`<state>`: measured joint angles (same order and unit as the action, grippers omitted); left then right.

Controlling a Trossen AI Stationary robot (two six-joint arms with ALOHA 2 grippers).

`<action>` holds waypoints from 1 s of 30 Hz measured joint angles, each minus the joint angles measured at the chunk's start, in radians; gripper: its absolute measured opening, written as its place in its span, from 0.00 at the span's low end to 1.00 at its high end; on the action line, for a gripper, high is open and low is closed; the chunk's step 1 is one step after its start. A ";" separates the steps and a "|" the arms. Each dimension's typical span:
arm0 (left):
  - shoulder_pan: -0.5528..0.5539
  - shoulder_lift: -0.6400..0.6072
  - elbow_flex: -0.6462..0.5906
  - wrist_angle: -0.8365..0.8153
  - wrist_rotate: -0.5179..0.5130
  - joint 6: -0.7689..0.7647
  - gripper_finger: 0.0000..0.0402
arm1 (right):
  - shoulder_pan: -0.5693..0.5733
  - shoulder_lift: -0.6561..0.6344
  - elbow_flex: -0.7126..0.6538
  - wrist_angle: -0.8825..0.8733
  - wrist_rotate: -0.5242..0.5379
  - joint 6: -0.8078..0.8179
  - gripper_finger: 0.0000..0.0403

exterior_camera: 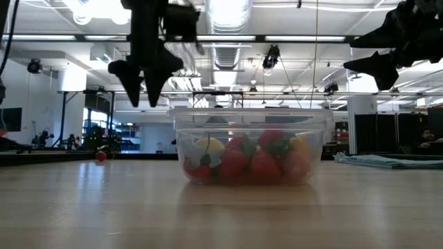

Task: Pick and placing Produce into tupperware
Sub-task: Put the red cherry into the transparent bin

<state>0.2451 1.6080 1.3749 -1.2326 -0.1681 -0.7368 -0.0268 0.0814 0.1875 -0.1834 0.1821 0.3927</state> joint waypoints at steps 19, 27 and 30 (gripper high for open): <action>0.641 -0.056 -0.298 0.172 0.134 0.364 0.68 | 0.000 0.000 0.000 0.001 0.001 0.000 0.62; 0.706 -0.056 -0.349 0.257 0.076 0.405 0.68 | 0.000 0.000 0.000 0.001 0.001 0.000 0.62; 0.730 -0.056 -0.351 0.260 0.074 0.430 0.68 | 0.000 0.000 0.000 0.001 0.001 0.000 0.61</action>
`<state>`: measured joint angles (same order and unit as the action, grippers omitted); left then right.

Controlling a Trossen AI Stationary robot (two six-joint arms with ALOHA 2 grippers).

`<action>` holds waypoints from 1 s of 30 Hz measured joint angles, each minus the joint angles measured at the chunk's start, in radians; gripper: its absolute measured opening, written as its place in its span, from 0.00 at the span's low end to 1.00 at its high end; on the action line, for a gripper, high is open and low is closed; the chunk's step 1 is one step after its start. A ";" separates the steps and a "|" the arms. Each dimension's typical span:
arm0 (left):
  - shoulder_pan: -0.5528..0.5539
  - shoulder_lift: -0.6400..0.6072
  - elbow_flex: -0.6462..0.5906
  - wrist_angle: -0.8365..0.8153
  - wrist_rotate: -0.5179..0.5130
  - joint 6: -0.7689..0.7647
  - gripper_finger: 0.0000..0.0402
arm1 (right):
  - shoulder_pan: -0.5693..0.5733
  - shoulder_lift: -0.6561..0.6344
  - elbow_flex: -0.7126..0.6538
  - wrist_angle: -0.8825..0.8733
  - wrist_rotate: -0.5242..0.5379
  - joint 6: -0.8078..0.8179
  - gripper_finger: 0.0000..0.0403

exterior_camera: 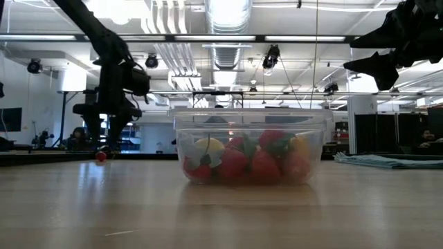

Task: Pick and placing Produce into tupperware
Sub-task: Put the red cherry into the transparent bin

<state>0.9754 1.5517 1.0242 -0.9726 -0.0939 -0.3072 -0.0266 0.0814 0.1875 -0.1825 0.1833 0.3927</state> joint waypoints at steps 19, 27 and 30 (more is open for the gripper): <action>0.092 0.000 -0.019 0.109 -0.010 0.056 0.68 | 0.000 0.000 0.000 0.000 0.000 0.000 0.61; 0.097 0.000 -0.056 0.161 -0.002 0.054 0.68 | 0.000 0.000 0.000 0.000 0.000 0.000 0.63; 0.097 0.000 -0.074 0.176 0.009 0.036 0.68 | 0.000 0.000 0.000 0.000 0.000 0.000 0.63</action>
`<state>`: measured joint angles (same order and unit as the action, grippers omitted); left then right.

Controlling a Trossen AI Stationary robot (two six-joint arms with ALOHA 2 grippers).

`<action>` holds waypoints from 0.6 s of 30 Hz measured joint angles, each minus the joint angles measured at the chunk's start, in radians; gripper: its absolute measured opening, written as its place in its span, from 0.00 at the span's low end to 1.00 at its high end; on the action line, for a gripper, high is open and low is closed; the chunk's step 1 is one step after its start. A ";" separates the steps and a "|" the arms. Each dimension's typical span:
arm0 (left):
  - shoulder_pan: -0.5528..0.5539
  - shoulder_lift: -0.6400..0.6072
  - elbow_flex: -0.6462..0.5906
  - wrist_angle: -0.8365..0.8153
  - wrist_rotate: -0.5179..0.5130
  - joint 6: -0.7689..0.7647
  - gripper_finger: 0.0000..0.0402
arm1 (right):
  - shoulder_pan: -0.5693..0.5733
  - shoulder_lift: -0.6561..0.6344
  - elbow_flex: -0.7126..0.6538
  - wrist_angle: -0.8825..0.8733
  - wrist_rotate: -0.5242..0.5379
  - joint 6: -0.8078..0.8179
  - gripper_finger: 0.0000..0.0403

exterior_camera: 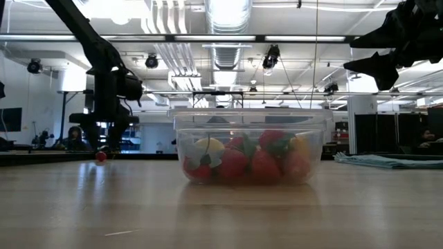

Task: Pick and placing Produce into tupperware
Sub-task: Put the red cherry into the transparent bin

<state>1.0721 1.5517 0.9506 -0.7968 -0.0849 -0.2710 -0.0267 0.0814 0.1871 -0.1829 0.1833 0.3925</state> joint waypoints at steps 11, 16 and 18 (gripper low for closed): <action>0.000 0.000 -0.014 0.021 -0.004 -0.120 0.68 | 0.000 0.000 0.000 0.000 0.000 0.000 0.62; 0.000 0.000 -0.014 0.022 -0.003 -0.197 0.68 | 0.000 0.000 0.000 0.000 0.000 0.000 0.62; 0.000 0.000 -0.014 0.022 -0.002 -0.229 0.68 | 0.000 0.000 0.000 0.000 0.000 0.000 0.62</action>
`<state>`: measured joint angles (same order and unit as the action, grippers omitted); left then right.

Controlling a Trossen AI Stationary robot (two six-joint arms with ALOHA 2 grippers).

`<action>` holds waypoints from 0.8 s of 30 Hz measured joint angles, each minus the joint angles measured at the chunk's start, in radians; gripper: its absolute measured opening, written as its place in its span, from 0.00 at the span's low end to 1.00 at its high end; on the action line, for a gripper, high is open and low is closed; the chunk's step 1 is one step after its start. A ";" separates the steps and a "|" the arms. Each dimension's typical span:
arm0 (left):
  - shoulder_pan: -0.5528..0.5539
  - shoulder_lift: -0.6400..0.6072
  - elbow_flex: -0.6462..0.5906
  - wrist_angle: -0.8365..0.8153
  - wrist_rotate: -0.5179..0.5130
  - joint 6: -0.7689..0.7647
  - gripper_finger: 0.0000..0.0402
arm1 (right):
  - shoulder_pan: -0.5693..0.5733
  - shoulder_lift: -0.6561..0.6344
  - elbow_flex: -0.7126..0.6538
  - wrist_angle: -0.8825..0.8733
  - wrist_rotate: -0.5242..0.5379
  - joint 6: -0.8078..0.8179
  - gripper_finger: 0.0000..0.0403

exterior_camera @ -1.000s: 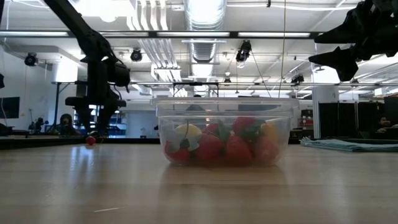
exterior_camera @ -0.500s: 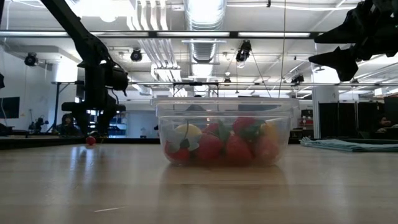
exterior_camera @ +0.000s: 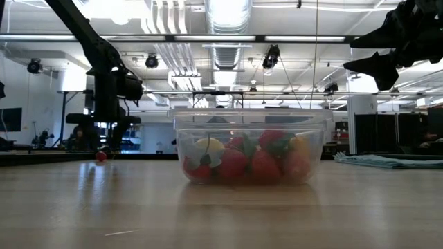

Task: Pick and placing Produce into tupperware
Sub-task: Put the red cherry into the transparent bin

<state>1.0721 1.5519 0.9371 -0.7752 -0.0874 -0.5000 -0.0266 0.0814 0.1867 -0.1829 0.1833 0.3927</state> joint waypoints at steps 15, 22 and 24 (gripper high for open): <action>0.000 0.000 0.000 -0.019 0.001 -0.014 0.52 | 0.000 0.000 0.000 0.000 0.000 0.000 0.62; -0.002 0.000 -0.005 -0.025 0.001 -0.027 0.42 | 0.000 0.000 0.000 0.000 0.000 0.000 0.61; -0.004 0.000 -0.006 -0.037 0.000 -0.055 0.42 | 0.000 0.000 0.000 0.000 0.000 0.000 0.62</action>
<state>1.0679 1.5520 0.9306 -0.8121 -0.0871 -0.5553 -0.0268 0.0814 0.1867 -0.1825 0.1833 0.3925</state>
